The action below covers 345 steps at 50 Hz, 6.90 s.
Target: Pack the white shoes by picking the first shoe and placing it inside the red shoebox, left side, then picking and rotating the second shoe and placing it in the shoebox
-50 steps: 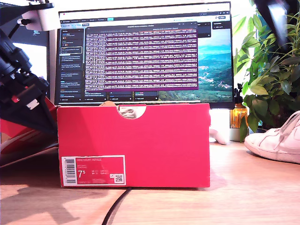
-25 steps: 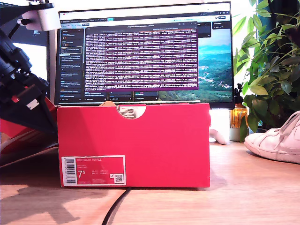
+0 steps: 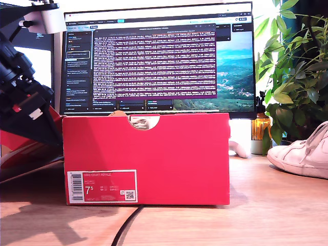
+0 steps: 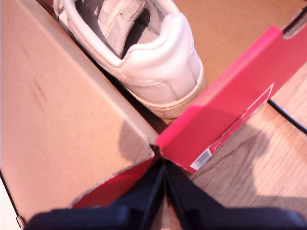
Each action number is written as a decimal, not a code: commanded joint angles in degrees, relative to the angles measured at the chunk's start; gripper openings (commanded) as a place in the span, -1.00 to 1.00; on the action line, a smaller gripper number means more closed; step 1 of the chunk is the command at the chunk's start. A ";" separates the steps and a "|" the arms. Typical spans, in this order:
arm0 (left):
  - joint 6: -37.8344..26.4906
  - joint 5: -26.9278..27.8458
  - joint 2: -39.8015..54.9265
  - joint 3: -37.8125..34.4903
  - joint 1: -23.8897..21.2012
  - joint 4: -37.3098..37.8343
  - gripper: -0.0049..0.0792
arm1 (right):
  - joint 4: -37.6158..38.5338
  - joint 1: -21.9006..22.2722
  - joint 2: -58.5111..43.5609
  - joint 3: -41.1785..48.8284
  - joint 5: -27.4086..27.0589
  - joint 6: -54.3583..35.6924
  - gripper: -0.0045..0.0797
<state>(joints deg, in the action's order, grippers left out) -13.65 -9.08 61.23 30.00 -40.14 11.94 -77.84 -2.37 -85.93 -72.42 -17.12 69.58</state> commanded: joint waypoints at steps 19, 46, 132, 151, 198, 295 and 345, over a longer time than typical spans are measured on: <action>0.22 0.04 0.22 0.44 -0.11 -0.85 -0.93 | 9.46 1.92 0.37 7.80 0.15 -0.81 0.63; 0.20 0.04 0.22 0.44 -0.09 -0.85 -0.93 | 24.33 3.58 0.37 18.45 3.19 -2.67 0.48; 0.20 0.04 0.22 0.44 -0.09 -0.83 -0.93 | 24.15 -11.06 -0.63 -19.34 22.14 -102.40 -0.92; 0.22 0.04 0.22 0.44 -0.11 -0.85 -0.93 | 42.86 -21.33 -4.98 -19.37 20.94 -110.27 -0.92; 0.20 0.04 0.22 0.44 -0.09 -0.85 -0.93 | 57.88 -25.14 -17.14 -19.37 14.99 -114.95 -0.92; 6.62 0.04 0.02 1.99 -0.11 10.16 -0.93 | 32.13 -33.48 -23.91 -37.07 -1.42 -96.15 -0.92; 8.04 6.67 -15.80 2.58 10.29 -3.06 -0.93 | 18.56 -23.21 -18.88 -32.57 16.52 -82.03 -0.92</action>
<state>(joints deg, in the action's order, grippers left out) -4.91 -2.96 44.49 33.34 -31.09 9.76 -59.81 -26.28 -108.49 -107.39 -0.60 -13.23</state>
